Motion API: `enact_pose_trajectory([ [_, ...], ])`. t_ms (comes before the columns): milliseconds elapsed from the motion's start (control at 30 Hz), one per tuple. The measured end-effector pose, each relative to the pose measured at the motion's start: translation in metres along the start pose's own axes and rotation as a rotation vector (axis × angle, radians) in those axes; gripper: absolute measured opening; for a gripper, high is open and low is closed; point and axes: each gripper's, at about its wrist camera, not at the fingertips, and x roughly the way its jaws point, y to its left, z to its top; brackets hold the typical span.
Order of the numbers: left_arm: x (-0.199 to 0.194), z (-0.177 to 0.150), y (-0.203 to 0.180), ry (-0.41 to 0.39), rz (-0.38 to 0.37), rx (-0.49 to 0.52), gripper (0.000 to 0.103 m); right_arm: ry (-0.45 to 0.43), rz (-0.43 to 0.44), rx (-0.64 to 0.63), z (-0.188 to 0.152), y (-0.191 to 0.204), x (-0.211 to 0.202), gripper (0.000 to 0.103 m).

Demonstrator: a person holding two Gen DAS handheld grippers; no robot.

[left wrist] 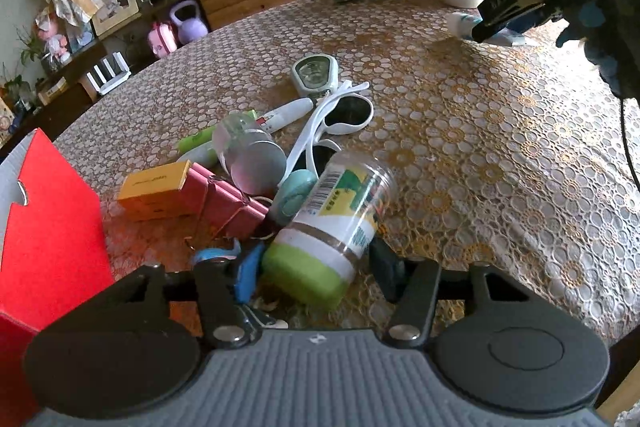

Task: Organize rigid objects
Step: 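Reach the right gripper to the white toothpaste tube while the left gripper reaches the green-capped jar, then close the right gripper on the tube while the left gripper grasps the green-capped jar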

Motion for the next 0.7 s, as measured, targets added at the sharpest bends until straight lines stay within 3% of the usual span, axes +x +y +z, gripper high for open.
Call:
enact_pose_trajectory([
  [500, -0.035, 0.003, 0.012, -0.032, -0.065, -0.125, 0.051, -0.007, 0.085, -0.011, -0.061, 0.055, -0.091, 0.042],
  [567, -0.041, 0.004, 0.014, -0.044, -0.075, -0.135, 0.05, -0.01, 0.09, -0.017, -0.064, 0.06, -0.1, 0.033],
  [600, -0.044, 0.005, 0.015, -0.047, -0.077, -0.139, 0.049, -0.014, 0.1, -0.016, -0.066, 0.063, -0.105, 0.01],
  [633, -0.047, 0.006, 0.016, -0.047, -0.077, -0.144, 0.048, -0.013, 0.104, -0.01, -0.066, 0.064, -0.109, 0.0],
  [700, -0.053, 0.007, 0.019, -0.051, -0.083, -0.156, 0.046, -0.006, 0.118, -0.012, -0.067, 0.069, -0.115, 0.0],
])
